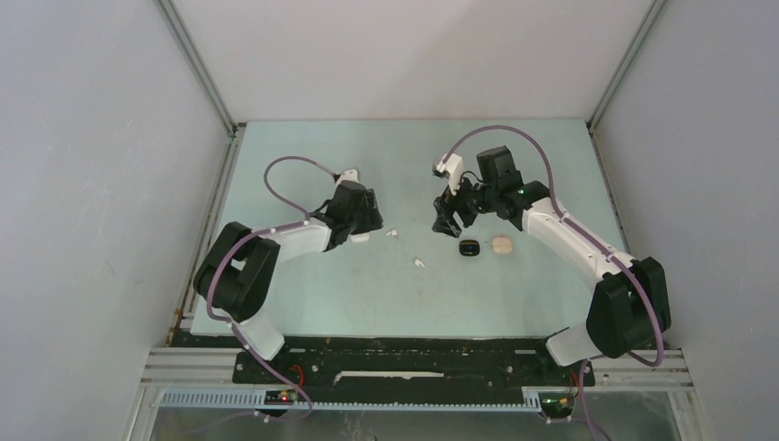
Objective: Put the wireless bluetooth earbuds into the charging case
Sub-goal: Move the charging case to the center of the board.
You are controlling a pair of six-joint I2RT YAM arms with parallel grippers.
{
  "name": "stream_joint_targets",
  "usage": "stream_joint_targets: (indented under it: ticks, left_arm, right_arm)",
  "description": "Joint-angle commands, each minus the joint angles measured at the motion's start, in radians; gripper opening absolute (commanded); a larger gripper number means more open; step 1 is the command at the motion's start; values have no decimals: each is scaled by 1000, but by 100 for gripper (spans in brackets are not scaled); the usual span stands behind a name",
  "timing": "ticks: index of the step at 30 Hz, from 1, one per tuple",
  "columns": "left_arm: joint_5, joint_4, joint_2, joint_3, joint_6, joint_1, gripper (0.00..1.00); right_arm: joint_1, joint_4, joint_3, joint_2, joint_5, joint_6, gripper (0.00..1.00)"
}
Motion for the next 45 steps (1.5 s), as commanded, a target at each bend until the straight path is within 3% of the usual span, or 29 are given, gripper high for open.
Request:
stream_joint_targets:
  ticks: [1, 9, 14, 18, 28, 35, 45]
  left_arm:
    - [87, 47, -30, -63, 9, -8, 65]
    - [-11, 18, -177, -141, 56, -72, 64]
    - [-187, -138, -253, -111, 61, -80, 64]
    - [-225, -179, -257, -127, 80, -80, 65]
    - [-65, -147, -109, -121, 117, -72, 67]
    - [68, -91, -178, -220, 52, -74, 65]
    - [87, -122, -263, -225, 27, -167, 65]
  right_arm:
    - [-20, -5, -3, -33, -39, 13, 72]
    - [-22, -8, -3, -20, -50, 13, 72]
    - [-23, -14, -3, -21, -61, 16, 72]
    - [-22, -20, -3, -18, -69, 12, 72]
    - [-20, -30, -3, -18, -77, 7, 72]
    - [-28, -36, -3, -18, -80, 6, 72]
    - [-27, -42, -3, -10, -83, 3, 73]
